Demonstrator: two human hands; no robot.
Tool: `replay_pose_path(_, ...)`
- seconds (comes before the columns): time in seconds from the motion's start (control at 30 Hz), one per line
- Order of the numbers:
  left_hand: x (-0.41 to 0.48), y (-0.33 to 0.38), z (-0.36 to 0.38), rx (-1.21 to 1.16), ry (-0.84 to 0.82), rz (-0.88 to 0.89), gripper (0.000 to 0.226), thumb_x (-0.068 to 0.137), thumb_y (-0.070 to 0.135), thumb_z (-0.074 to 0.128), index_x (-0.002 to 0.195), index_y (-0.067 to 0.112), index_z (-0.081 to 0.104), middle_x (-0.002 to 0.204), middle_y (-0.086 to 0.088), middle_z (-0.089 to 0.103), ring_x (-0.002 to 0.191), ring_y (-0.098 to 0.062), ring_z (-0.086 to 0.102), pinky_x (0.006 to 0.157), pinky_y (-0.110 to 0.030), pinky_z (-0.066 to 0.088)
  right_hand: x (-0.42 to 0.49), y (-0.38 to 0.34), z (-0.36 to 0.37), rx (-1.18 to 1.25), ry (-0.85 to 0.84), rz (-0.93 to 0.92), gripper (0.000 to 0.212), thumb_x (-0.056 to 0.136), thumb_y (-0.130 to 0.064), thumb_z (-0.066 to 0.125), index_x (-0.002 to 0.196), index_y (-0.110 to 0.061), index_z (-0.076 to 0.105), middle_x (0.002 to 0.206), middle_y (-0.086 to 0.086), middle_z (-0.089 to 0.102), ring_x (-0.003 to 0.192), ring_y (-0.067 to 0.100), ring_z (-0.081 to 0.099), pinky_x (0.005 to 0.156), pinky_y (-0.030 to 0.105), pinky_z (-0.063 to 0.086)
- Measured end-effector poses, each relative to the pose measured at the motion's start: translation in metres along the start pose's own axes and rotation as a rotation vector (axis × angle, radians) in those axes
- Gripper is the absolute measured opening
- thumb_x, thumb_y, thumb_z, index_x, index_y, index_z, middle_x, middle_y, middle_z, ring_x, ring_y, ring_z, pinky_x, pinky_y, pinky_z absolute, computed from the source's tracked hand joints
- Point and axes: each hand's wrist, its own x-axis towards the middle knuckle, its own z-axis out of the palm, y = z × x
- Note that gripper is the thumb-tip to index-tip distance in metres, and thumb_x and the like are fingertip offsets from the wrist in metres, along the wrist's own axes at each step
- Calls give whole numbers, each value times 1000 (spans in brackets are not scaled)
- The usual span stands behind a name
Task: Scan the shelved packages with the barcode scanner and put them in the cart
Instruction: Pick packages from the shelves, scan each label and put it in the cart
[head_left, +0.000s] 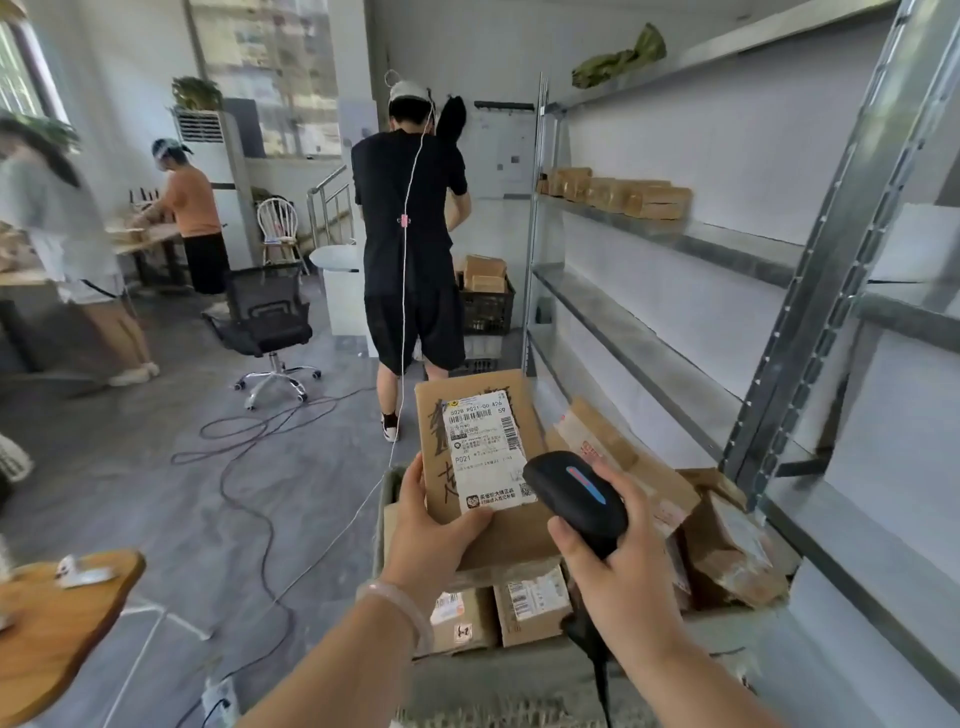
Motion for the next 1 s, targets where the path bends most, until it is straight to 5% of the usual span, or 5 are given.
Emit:
replay_pose_path(0.1, 15, 0, -12, 11, 23, -8, 80, 80, 17, 80, 131, 51, 28, 130, 5, 53, 119, -21, 55, 102, -46, 49, 14, 4, 18, 6, -16, 1, 59, 71, -64, 70, 121, -60, 39, 117, -23, 56, 93, 13, 68, 80, 39, 59)
replay_pose_path(0.23, 48, 0, -34, 22, 29, -5, 85, 79, 16, 80, 141, 45, 30, 132, 5, 53, 121, -20, 54, 104, -44, 48, 36, 4, 47, 18, -20, 8, 60, 66, -65, 67, 118, -63, 39, 120, -16, 58, 88, 30, 68, 79, 51, 58)
replay_pose_path(0.73, 195, -19, -139, 115, -161, -144, 81, 80, 23, 80, 143, 43, 33, 119, 12, 60, 109, -15, 59, 90, -29, 48, 91, 13, 198, -66, 79, 223, 53, 80, -41, 73, 116, -58, 39, 116, -17, 57, 89, 20, 69, 81, 41, 58)
replay_pose_path(0.9, 219, -29, -154, 96, -214, -237, 78, 81, 29, 79, 143, 43, 35, 118, 12, 62, 103, -14, 63, 89, -35, 54, 98, 11, 222, -58, 116, 255, 52, 80, -34, 75, 115, -52, 42, 116, -24, 55, 102, -11, 57, 80, 7, 47)
replay_pose_path(1.0, 232, -33, -161, 96, -227, -272, 75, 81, 31, 78, 142, 44, 36, 119, 10, 63, 101, -15, 65, 79, -33, 54, 106, 12, 231, -48, 116, 275, 54, 76, -44, 76, 118, -50, 44, 116, -17, 58, 100, 5, 63, 88, 26, 54)
